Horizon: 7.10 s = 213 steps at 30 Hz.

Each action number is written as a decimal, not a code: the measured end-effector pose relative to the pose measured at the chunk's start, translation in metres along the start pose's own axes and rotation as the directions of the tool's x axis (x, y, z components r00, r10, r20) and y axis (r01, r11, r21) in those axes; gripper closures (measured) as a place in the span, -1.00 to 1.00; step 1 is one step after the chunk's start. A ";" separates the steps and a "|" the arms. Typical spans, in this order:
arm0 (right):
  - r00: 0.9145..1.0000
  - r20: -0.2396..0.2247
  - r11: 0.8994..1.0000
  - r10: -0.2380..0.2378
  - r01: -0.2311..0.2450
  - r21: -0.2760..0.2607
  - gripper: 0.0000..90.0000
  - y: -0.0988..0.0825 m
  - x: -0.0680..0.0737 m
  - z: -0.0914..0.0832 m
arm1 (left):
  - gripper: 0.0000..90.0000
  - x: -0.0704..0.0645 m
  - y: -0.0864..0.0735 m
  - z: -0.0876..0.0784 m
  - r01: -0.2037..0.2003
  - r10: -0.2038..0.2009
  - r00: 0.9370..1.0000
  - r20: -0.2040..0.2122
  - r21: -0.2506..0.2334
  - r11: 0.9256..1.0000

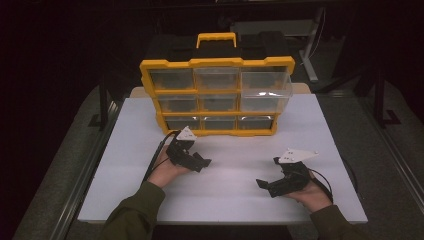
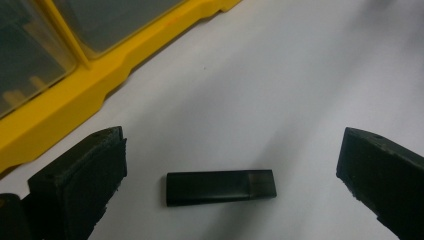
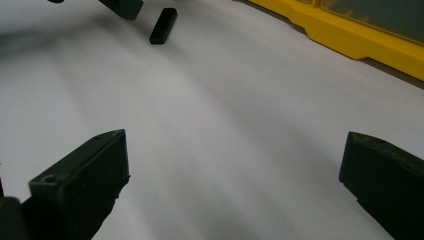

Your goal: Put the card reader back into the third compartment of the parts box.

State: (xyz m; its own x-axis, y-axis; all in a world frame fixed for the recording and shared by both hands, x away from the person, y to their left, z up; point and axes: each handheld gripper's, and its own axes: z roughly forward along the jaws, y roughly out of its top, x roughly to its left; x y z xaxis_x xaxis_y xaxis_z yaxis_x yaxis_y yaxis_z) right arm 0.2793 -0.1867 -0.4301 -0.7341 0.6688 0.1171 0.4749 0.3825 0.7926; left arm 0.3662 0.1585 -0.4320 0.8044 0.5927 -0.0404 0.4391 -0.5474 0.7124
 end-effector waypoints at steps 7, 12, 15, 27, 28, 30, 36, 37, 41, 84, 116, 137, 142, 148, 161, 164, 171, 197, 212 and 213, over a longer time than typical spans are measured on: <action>1.000 0.002 1.000 -0.001 0.001 0.000 -1.00 0.000 0.000 0.000 | -1.00 0.000 -0.003 0.006 -0.003 0.004 1.000 -0.015 0.036 0.999; 1.000 0.001 1.000 -0.001 0.001 0.001 -1.00 0.000 0.000 -0.001 | -1.00 0.001 -0.006 0.011 0.006 -0.004 1.000 -0.024 0.050 0.999; 1.000 0.002 1.000 -0.001 0.001 0.001 -1.00 0.000 0.000 0.000 | -1.00 0.001 -0.007 0.012 0.004 -0.002 1.000 -0.030 0.061 0.998; 1.000 0.002 1.000 -0.001 0.001 0.001 -1.00 0.000 0.000 -0.001 | -0.90 -0.002 -0.010 0.016 -0.014 0.017 0.999 -0.029 0.087 0.996; 1.000 0.002 1.000 -0.002 0.002 0.001 -1.00 0.000 0.000 -0.001 | -0.89 -0.002 -0.010 0.016 -0.017 0.020 0.999 -0.028 0.090 0.996; 1.000 0.002 1.000 -0.002 0.002 0.000 -1.00 0.000 0.000 -0.001 | -0.85 -0.003 -0.010 0.016 -0.021 0.024 0.999 -0.027 0.098 0.995; 1.000 0.003 1.000 0.000 0.000 -0.002 -1.00 0.000 -0.001 -0.001 | -0.68 -0.004 -0.010 0.015 -0.031 0.033 0.999 -0.026 0.102 0.994; 1.000 0.003 1.000 0.000 0.000 -0.002 -1.00 0.000 -0.001 -0.001 | -0.67 -0.003 -0.011 0.015 -0.031 0.034 0.999 -0.026 0.102 0.994; 1.000 0.003 1.000 0.000 0.000 0.000 -1.00 0.000 0.000 -0.001 | -0.65 -0.003 -0.010 0.015 -0.030 0.033 0.999 -0.026 0.105 0.994; 1.000 -0.001 1.000 0.006 -0.006 -0.003 -1.00 0.000 -0.001 -0.001 | -0.33 0.001 -0.009 0.005 -0.016 0.015 1.000 0.012 0.099 0.995; 1.000 -0.001 1.000 0.015 -0.015 -0.011 -1.00 0.000 -0.004 -0.003 | -0.33 -0.006 0.024 -0.025 -0.076 0.068 0.989 0.128 0.060 0.995; 1.000 -0.002 1.000 0.017 -0.017 -0.013 -1.00 0.000 -0.004 -0.003 | -0.33 -0.007 0.056 -0.047 -0.091 0.087 0.985 0.147 0.025 0.996; 1.000 -0.003 1.000 0.018 -0.018 -0.012 -1.00 0.000 -0.004 -0.003 | -0.33 -0.007 0.063 -0.051 -0.096 0.092 0.984 0.154 0.020 0.995; 1.000 -0.002 1.000 0.017 -0.017 -0.012 -1.00 0.000 -0.004 -0.003 | -0.33 -0.008 0.073 -0.056 -0.108 0.104 0.982 0.158 0.017 0.994; 1.000 -0.002 1.000 0.017 -0.017 -0.012 -1.00 0.000 -0.004 -0.003 | -0.33 -0.011 0.097 -0.071 -0.124 0.120 0.979 0.163 0.011 0.992; 1.000 -0.002 1.000 0.015 -0.015 -0.012 -1.00 0.000 -0.004 -0.003 | -0.33 -0.012 0.104 -0.075 -0.138 0.135 0.977 0.164 0.007 0.990; 1.000 -0.002 1.000 0.015 -0.015 -0.014 -1.00 0.000 -0.004 -0.003 | -0.33 -0.015 0.118 -0.083 -0.147 0.146 0.975 0.166 -0.006 0.989; 1.000 -0.011 0.999 0.026 -0.026 -0.022 -1.00 -0.001 -0.005 -0.004 | -0.33 -0.022 0.172 -0.105 -0.177 0.182 0.968 0.176 -0.042 0.983; 1.000 -0.013 0.999 0.029 -0.029 -0.021 -1.00 -0.002 -0.006 -0.004 | -0.33 -0.026 0.201 -0.119 -0.204 0.211 0.964 0.165 -0.059 0.977; 0.999 -0.013 0.999 0.030 -0.030 -0.020 -1.00 -0.002 -0.005 -0.004 | -0.33 -0.026 0.203 -0.120 -0.206 0.213 0.963 0.166 -0.059 0.977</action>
State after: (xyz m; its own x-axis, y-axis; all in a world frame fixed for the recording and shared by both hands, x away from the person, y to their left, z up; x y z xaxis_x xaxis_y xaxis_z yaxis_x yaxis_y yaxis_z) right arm 0.2805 -0.1936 -0.4297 -0.7259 0.6715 0.1487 0.4872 0.3495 0.8003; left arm 0.3860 0.1030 -0.2021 0.9346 0.3558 -0.0037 0.2398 -0.6220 0.7454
